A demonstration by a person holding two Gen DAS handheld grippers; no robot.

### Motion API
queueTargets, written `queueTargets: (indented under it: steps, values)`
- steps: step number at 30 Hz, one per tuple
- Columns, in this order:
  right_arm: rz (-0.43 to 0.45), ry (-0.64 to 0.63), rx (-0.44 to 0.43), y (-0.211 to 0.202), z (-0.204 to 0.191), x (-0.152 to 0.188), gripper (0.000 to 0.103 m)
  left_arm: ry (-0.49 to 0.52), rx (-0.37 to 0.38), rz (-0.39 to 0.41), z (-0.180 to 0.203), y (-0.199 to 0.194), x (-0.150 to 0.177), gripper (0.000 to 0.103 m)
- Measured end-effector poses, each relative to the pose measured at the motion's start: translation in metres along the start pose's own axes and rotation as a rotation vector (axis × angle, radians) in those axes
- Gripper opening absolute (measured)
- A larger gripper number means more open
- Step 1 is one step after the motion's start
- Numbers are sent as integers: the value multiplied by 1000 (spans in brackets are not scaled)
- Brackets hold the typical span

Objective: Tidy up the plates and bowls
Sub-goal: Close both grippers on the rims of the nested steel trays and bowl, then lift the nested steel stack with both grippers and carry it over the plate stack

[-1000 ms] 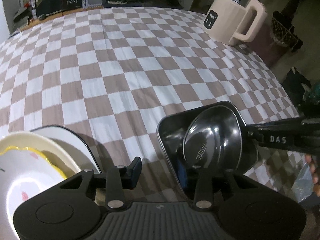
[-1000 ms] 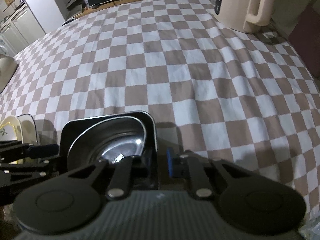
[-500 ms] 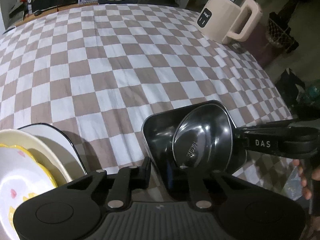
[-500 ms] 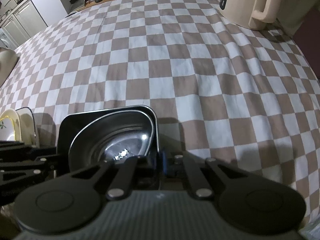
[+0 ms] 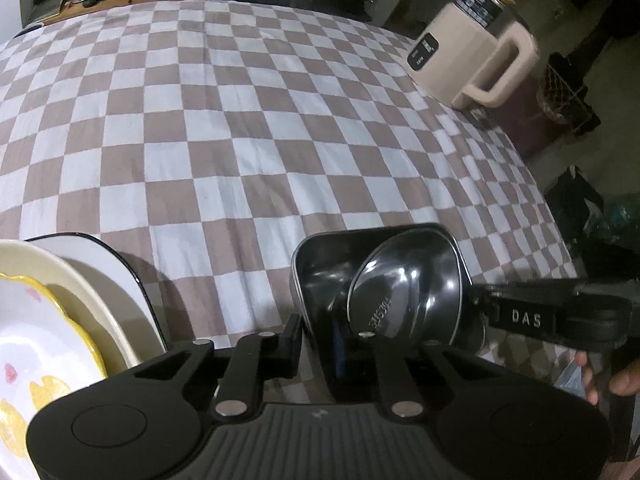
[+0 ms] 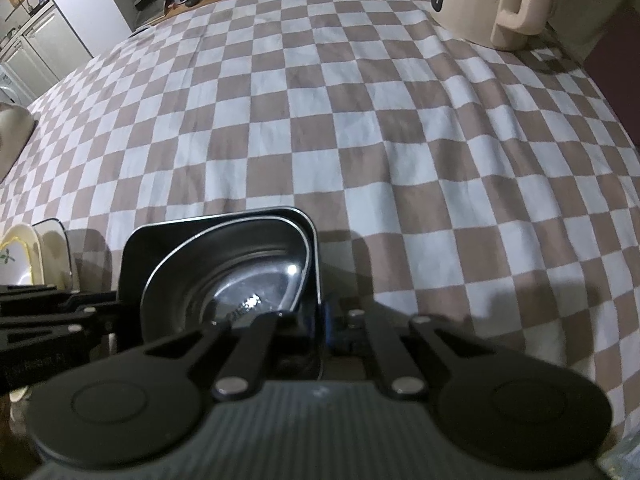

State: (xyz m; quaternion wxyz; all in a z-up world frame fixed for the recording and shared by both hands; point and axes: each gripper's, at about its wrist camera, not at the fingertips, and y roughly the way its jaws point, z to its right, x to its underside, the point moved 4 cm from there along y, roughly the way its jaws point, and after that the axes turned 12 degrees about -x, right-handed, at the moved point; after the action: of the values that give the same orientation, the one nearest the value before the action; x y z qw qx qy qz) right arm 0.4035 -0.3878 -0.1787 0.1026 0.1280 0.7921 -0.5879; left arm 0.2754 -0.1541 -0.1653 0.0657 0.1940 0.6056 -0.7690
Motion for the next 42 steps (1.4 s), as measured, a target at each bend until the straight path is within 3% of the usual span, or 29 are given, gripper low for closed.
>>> queueTargets:
  steps: [14,24,34,42]
  values:
    - [181,28,-123,-41,-11,-6,6,-53,63,144,-17,-49,-19,15]
    - [313,11,-253,-67,-42,-12,7,-159,114,270,-57,-103,-25,14]
    - [372,-52,-402,-74,-93,-16,9,-236,105,404,-111,-165,-4,14]
    - [386,-99,-478,-77,-125,-8,11,-355,147,476,-155,-201,23,14]
